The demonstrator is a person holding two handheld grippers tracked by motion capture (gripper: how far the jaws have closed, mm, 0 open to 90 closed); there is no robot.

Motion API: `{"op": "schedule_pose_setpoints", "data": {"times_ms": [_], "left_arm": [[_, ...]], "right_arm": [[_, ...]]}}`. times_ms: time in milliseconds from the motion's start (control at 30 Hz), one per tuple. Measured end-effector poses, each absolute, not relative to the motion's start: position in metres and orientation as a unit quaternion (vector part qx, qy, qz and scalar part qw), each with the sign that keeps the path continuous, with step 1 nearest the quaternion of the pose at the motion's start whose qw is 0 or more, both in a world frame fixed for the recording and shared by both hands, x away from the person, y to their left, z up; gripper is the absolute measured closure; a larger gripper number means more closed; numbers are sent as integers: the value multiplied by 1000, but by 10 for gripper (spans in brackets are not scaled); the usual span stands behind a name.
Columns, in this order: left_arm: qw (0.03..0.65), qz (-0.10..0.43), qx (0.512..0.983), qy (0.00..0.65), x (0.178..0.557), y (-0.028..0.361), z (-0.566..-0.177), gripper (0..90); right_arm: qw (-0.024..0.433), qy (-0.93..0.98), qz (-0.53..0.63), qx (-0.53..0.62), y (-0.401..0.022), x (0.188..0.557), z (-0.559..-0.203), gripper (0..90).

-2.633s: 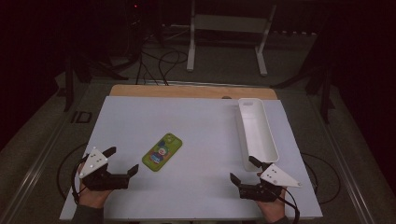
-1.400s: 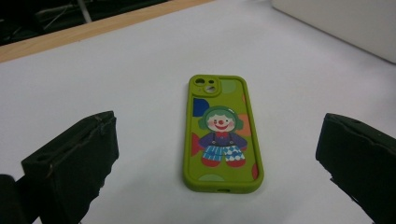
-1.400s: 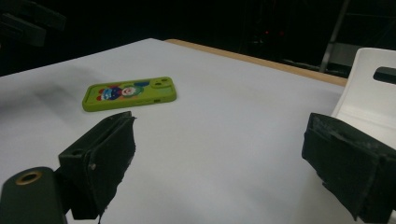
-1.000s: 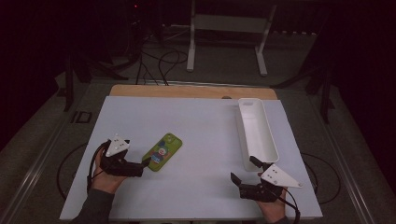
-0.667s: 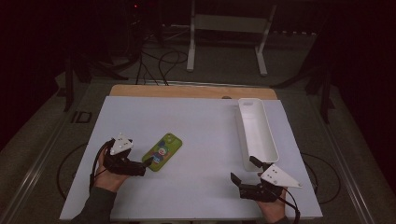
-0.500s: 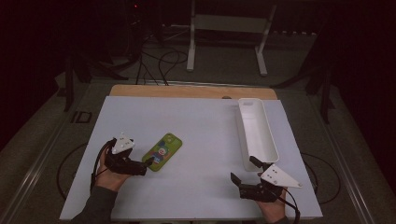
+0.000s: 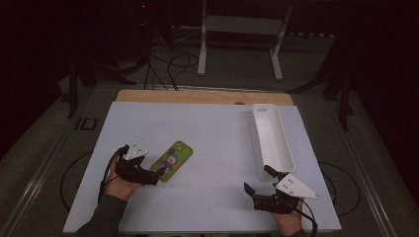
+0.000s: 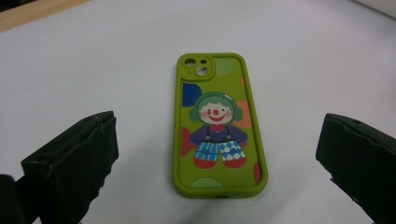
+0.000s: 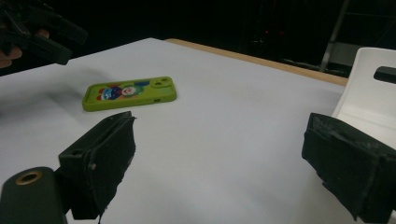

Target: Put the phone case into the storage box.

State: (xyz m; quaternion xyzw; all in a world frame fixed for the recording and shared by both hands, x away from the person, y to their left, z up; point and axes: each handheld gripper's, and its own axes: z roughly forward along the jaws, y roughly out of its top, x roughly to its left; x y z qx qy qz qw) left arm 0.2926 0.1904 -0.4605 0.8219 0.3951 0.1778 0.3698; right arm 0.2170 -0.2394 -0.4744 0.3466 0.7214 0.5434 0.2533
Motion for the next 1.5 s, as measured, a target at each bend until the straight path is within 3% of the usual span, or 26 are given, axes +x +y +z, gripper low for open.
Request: {"op": "schedule_pose_setpoints", "data": {"times_ms": [1500], "left_arm": [[330,173,838,398,306,176,-477,0]], "right_arm": [[254,721,543,347,-239,217,-474,91]]}}
